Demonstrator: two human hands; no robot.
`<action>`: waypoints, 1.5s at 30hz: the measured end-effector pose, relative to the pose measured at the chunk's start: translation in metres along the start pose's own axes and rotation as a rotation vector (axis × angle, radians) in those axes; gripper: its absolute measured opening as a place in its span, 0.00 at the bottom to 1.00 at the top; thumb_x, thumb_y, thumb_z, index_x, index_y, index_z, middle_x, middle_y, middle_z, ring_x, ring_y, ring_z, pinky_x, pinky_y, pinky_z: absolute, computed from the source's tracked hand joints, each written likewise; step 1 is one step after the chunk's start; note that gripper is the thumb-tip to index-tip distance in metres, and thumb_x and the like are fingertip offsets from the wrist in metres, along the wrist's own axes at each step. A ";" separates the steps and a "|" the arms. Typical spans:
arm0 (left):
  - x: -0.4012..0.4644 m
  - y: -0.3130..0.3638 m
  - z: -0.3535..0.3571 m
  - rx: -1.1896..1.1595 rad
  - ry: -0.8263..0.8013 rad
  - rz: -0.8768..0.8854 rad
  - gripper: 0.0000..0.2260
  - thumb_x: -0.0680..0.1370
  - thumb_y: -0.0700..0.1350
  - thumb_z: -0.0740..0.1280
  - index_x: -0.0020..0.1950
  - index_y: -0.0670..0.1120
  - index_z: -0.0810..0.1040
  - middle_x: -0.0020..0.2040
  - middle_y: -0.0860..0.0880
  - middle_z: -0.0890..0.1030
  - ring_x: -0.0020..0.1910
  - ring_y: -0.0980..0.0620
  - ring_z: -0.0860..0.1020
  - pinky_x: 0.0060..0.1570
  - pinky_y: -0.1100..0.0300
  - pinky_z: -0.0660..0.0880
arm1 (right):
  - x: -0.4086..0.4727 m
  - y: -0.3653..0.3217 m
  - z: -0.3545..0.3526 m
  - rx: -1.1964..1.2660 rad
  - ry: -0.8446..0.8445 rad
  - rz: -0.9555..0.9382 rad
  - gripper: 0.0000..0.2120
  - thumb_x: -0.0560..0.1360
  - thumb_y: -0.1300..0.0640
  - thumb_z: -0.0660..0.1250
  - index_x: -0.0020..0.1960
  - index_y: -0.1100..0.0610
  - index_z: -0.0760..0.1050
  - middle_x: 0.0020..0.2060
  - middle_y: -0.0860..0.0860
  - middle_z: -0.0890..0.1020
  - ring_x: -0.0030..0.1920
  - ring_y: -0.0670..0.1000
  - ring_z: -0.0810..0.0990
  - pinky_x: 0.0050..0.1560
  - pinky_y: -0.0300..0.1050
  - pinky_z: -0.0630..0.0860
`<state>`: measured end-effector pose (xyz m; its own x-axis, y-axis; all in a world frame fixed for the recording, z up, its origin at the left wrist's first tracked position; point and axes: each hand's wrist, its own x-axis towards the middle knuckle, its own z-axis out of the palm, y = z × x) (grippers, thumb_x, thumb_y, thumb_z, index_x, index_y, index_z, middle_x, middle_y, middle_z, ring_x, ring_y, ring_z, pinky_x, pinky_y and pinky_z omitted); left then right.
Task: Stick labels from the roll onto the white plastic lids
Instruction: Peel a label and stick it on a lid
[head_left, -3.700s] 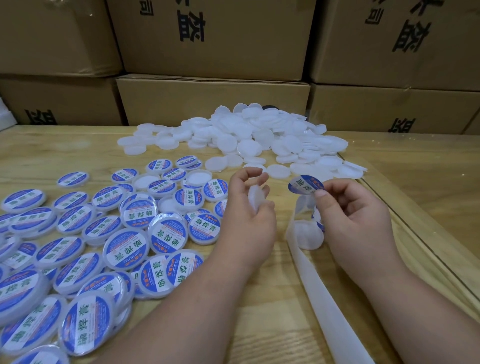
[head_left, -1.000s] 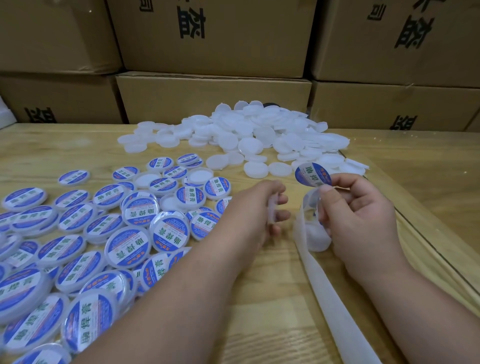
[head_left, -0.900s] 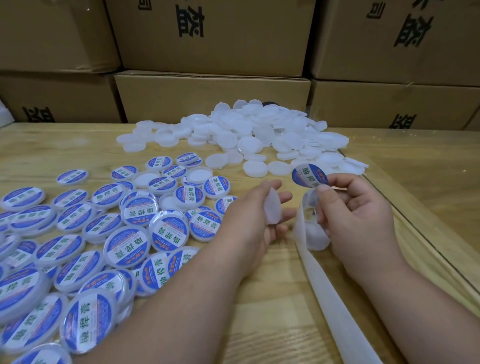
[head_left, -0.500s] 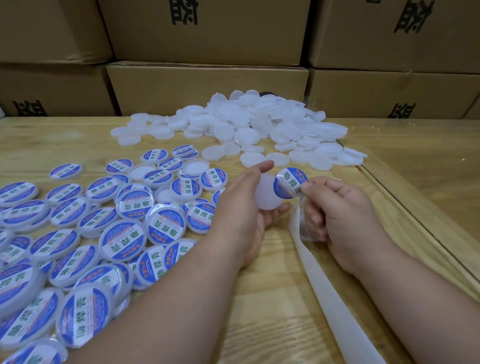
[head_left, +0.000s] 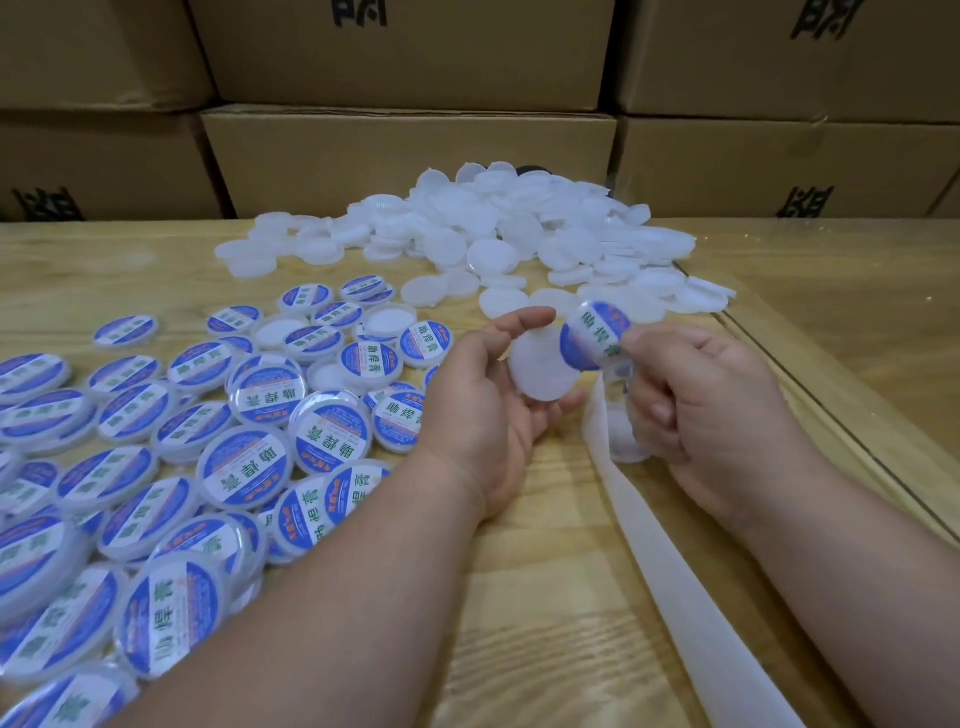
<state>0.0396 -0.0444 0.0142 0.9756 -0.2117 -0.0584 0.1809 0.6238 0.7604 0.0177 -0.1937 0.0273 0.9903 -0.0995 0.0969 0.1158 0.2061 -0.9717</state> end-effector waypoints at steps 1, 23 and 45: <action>0.000 -0.001 -0.001 0.004 -0.011 0.007 0.16 0.82 0.44 0.52 0.54 0.45 0.79 0.57 0.39 0.83 0.52 0.42 0.81 0.45 0.52 0.78 | 0.000 0.000 0.000 -0.027 -0.027 0.054 0.15 0.77 0.59 0.68 0.31 0.52 0.79 0.21 0.50 0.64 0.20 0.47 0.57 0.21 0.33 0.56; 0.001 -0.002 0.000 0.131 -0.083 0.029 0.13 0.81 0.35 0.54 0.53 0.46 0.77 0.54 0.39 0.86 0.45 0.46 0.84 0.38 0.56 0.78 | -0.002 0.002 0.005 -0.144 -0.086 0.196 0.24 0.80 0.59 0.65 0.25 0.49 0.78 0.20 0.50 0.65 0.19 0.46 0.59 0.20 0.32 0.54; 0.008 -0.009 -0.002 0.272 0.012 0.133 0.21 0.78 0.28 0.58 0.60 0.51 0.78 0.53 0.47 0.87 0.52 0.48 0.86 0.44 0.55 0.81 | -0.005 0.001 0.006 -0.174 -0.112 0.163 0.13 0.80 0.59 0.64 0.43 0.51 0.85 0.20 0.51 0.65 0.20 0.47 0.58 0.22 0.33 0.53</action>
<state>0.0462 -0.0507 0.0054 0.9902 -0.1315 0.0468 0.0130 0.4210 0.9070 0.0138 -0.1869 0.0273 0.9982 0.0319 -0.0500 -0.0512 0.0391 -0.9979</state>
